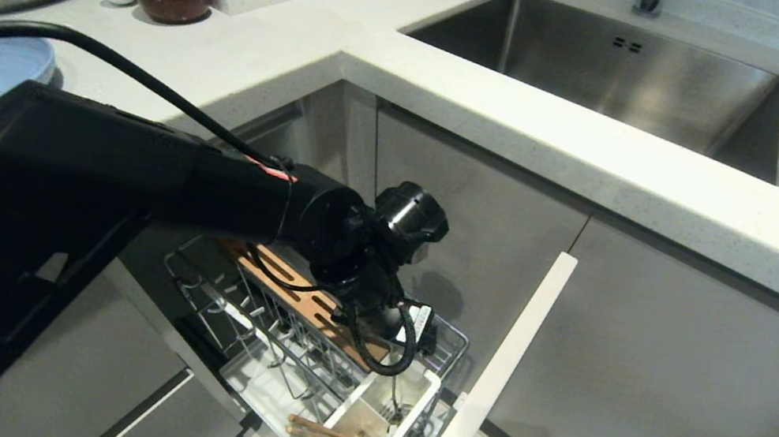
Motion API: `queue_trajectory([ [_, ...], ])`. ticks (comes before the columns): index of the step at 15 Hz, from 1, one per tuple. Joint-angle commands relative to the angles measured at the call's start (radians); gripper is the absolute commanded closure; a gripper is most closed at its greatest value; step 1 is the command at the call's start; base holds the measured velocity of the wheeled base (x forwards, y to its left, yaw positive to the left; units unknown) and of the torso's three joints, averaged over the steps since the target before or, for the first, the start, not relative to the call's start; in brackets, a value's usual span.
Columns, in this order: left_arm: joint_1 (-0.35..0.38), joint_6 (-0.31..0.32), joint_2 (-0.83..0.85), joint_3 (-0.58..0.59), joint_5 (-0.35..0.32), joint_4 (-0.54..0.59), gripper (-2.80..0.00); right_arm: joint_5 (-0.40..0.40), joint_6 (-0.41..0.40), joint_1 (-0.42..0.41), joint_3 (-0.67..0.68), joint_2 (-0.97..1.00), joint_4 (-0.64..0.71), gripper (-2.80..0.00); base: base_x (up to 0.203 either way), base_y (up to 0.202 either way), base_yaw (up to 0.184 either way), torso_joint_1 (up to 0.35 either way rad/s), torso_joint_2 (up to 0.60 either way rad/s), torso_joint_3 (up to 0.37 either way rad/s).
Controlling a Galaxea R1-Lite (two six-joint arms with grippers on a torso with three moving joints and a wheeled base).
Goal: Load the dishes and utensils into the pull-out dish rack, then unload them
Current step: Take the spoon out of the cupboard
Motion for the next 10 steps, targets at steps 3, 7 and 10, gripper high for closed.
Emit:
queue_trajectory([
  [3,0.0,-0.003,0.015,-0.004,0.001,0.002,-2.8,0.0,0.0,0.0,0.0,-0.004,0.0,0.0,0.0,0.0,0.0,0.0,0.0,0.0],
  [7,0.0,-0.004,0.021,-0.01,0.001,0.002,-2.8,0.0,0.0,0.0,0.0,-0.004,0.0,0.0,0.0,0.0,0.0,0.0,0.0,0.0],
  [10,0.0,-0.005,0.021,-0.01,0.001,-0.002,0.0,0.0,0.0,0.0,0.0,-0.004,0.0,0.0,0.0,0.0,0.0,0.0,0.0,0.0],
])
